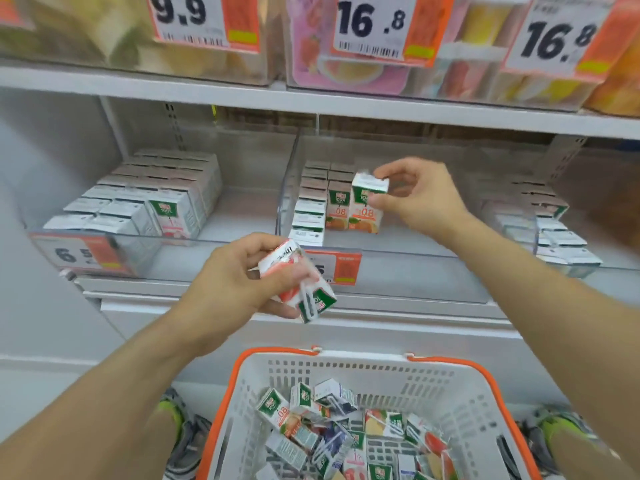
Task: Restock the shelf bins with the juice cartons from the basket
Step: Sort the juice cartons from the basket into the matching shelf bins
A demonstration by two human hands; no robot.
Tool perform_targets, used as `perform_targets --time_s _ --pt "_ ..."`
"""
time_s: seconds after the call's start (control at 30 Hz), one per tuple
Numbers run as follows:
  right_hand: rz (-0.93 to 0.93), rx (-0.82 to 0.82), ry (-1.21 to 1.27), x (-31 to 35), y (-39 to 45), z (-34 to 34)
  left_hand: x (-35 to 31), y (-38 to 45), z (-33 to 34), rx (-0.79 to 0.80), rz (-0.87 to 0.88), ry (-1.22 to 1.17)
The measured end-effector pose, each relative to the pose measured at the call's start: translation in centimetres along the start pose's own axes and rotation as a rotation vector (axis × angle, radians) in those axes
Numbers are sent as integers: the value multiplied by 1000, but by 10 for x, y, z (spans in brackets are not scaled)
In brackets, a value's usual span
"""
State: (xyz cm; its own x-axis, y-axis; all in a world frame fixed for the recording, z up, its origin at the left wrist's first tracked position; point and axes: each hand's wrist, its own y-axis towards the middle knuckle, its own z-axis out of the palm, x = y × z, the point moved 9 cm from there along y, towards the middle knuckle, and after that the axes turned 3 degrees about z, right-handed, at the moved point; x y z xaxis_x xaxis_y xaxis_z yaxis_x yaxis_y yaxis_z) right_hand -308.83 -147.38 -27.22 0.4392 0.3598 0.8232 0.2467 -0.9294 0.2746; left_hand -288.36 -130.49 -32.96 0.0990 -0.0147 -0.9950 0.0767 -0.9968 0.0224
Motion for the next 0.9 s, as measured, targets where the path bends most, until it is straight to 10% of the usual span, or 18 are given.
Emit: perform_targets --time_s 0.3,0.57,0.73,0.9 --pt "37 70 -412 -22 44 60 8 1 -13 -70 -16 -157" --pt "92 14 -174 10 5 33 7 -3 -9 -64 6 -212" --pt "435 579 41 28 -86 60 -15 -8 1 79 158 -177" --pt "573 632 360 28 -114 79 -32 -23 19 221 267 -124"
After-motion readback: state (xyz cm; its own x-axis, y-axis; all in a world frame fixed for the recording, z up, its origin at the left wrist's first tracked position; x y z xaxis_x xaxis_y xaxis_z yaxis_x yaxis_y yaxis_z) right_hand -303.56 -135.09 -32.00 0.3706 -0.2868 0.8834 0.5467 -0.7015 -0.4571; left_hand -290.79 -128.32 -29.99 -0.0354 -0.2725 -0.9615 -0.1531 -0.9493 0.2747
